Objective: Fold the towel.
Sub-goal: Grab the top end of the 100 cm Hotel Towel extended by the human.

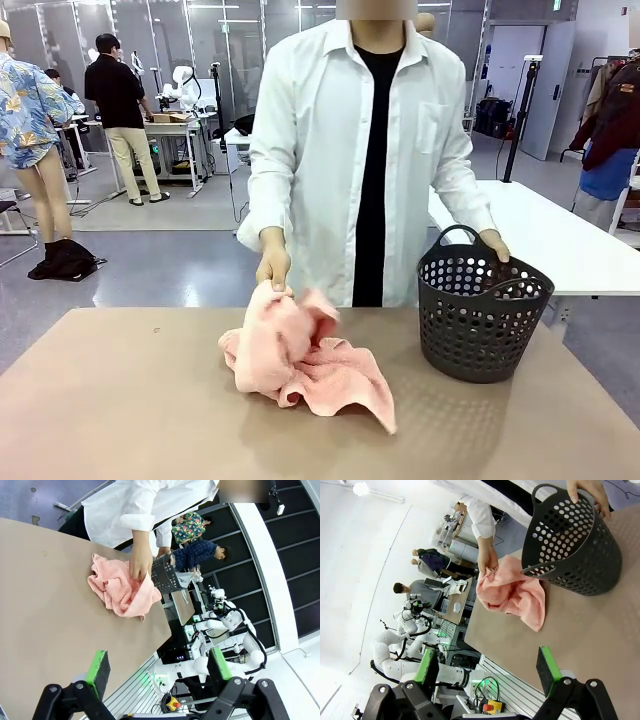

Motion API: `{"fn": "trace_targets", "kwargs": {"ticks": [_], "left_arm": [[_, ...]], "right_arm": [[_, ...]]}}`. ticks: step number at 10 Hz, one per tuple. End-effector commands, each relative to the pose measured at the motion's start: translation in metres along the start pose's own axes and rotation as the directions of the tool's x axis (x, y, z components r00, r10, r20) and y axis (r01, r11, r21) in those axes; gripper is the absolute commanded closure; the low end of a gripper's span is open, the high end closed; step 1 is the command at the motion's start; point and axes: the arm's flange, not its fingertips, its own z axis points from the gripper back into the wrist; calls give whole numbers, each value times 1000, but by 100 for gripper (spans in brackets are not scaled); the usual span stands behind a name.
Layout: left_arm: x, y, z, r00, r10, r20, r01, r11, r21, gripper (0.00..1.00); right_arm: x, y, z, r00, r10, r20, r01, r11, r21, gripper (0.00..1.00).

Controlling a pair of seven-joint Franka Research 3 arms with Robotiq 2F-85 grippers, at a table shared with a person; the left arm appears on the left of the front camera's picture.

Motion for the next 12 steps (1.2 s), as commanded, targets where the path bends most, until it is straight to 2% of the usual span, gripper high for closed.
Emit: {"fn": "trace_targets", "kwargs": {"ticks": [1,12], "left_arm": [[0,-1,0,1000,1,3,-1,1000,3,0],[0,-1,0,1000,1,3,-1,1000,3,0]], "right_arm": [[1,2,0,1000,-1,0,1,1000,9,0],[1,2,0,1000,-1,0,1,1000,9,0]]}}
